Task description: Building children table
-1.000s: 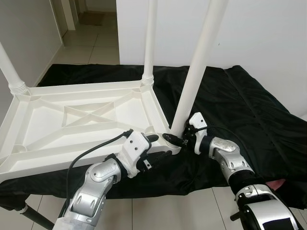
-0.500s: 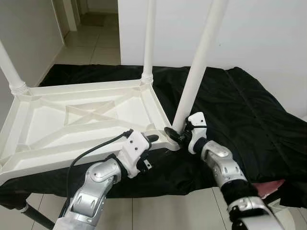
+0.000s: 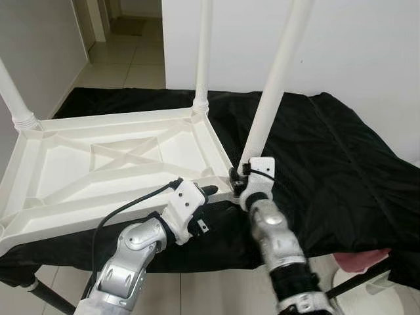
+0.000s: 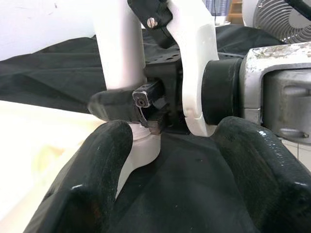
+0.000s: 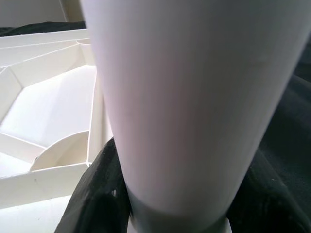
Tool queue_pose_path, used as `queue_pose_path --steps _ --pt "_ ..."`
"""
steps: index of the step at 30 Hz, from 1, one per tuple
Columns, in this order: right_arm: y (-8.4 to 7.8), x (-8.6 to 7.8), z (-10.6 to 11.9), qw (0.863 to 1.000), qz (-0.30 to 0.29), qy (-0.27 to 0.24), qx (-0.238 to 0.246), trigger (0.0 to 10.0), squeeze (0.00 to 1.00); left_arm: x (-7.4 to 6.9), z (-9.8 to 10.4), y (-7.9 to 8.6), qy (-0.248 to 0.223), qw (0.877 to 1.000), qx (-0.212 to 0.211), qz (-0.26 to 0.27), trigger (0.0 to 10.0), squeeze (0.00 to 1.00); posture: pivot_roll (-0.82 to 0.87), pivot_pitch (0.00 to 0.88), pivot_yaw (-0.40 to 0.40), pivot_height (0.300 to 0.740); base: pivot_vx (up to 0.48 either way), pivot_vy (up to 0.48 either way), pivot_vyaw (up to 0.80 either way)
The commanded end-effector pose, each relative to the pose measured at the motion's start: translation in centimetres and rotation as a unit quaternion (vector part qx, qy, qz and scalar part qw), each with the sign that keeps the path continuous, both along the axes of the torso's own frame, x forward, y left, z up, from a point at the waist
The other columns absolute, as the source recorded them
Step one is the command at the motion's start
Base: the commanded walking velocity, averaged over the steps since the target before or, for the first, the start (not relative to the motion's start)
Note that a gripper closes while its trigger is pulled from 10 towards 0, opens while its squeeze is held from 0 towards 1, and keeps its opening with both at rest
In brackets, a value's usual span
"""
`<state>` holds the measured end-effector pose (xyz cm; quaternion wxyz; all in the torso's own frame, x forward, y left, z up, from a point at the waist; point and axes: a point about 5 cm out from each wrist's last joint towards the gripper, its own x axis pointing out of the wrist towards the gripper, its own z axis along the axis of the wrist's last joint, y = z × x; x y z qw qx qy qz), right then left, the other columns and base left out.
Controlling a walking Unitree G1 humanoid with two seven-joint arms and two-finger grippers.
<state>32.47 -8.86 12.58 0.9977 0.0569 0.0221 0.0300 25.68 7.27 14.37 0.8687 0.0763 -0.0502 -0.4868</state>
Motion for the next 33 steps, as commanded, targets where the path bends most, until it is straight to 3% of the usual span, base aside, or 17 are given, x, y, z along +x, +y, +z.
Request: queue_pose_path --steps 1,2,3,5,6,11,12,13,20,28,31,32,33 --pt "0.5 -0.5 -0.6 0.999 -0.008 0.026 0.040 10.0 0.00 0.1 0.0 0.2 -0.003 0.999 -0.001 0.043 10.0 0.00 0.06 0.000 -0.043 0.740 0.000 0.000 0.00" --pt "0.5 -0.5 -0.6 0.999 -0.008 0.026 0.040 10.0 0.00 0.1 0.0 0.2 -0.003 0.999 -0.001 0.043 10.0 0.00 0.06 0.000 -0.043 0.740 0.000 0.000 0.00" --pt "0.1 -0.5 -0.3 0.999 -0.004 0.014 0.038 10.0 0.27 0.1 0.0 0.1 -0.003 0.999 -0.002 0.042 10.0 0.00 0.05 0.000 -0.046 0.740 0.000 0.000 0.00" --pt "-0.2 -0.5 -0.1 0.999 -0.002 0.006 0.036 10.0 0.27 0.1 0.0 0.0 -0.003 0.999 -0.002 0.041 10.0 0.00 0.05 0.000 -0.046 0.740 0.000 0.000 0.00" --pt "-0.4 -0.5 0.3 0.999 0.012 -0.008 0.045 10.0 1.00 0.2 0.1 0.0 -0.004 0.999 -0.003 0.041 10.0 0.00 0.05 0.000 -0.050 0.740 0.000 0.000 0.00" --pt "-0.8 -0.6 1.2 0.998 0.017 -0.039 0.037 10.0 1.00 0.3 0.1 0.0 -0.005 0.999 -0.005 0.043 10.0 0.00 0.05 0.000 -0.056 0.740 0.000 0.000 0.00" --pt "-1.1 -0.9 1.6 0.997 0.026 -0.056 0.035 10.0 0.22 0.2 0.1 0.0 -0.005 0.999 -0.006 0.044 10.0 0.00 0.05 0.000 -0.059 0.740 0.000 0.000 0.00" --pt "-1.3 -1.4 1.8 0.996 0.034 -0.073 0.025 10.0 0.00 0.2 0.1 0.0 -0.005 0.999 -0.007 0.044 10.0 0.00 0.05 0.000 -0.059 0.740 0.000 0.000 0.00" --pt "-2.3 -3.4 1.6 0.994 0.042 -0.099 0.002 10.0 0.00 0.0 0.2 0.0 -0.005 0.999 -0.011 0.047 10.0 0.00 0.05 0.000 -0.062 0.740 0.000 0.000 0.00" --pt "-3.6 -6.6 1.0 0.991 0.076 -0.108 -0.016 10.0 0.00 2.0 1.3 4.0 -0.028 0.994 0.005 0.106 10.0 0.00 0.04 0.000 -0.058 0.740 0.000 0.000 0.00" --pt "-3.6 -6.9 0.8 0.991 0.082 -0.105 -0.017 10.0 0.00 2.1 1.4 4.2 -0.029 0.994 0.006 0.107 10.0 0.00 0.04 0.000 -0.058 0.740 0.000 0.000 0.00" --pt "-3.8 -7.3 0.4 0.990 0.099 -0.100 -0.023 3.5 0.00 2.2 1.4 4.4 -0.030 0.994 0.007 0.109 10.0 0.00 0.04 0.000 -0.053 0.740 0.000 0.000 0.00" --pt "-3.8 -7.3 0.4 0.990 0.099 -0.100 -0.023 3.5 0.00 2.2 1.4 4.4 -0.030 0.994 0.007 0.109 10.0 0.00 0.04 0.000 -0.053 0.740 0.000 0.000 0.00"
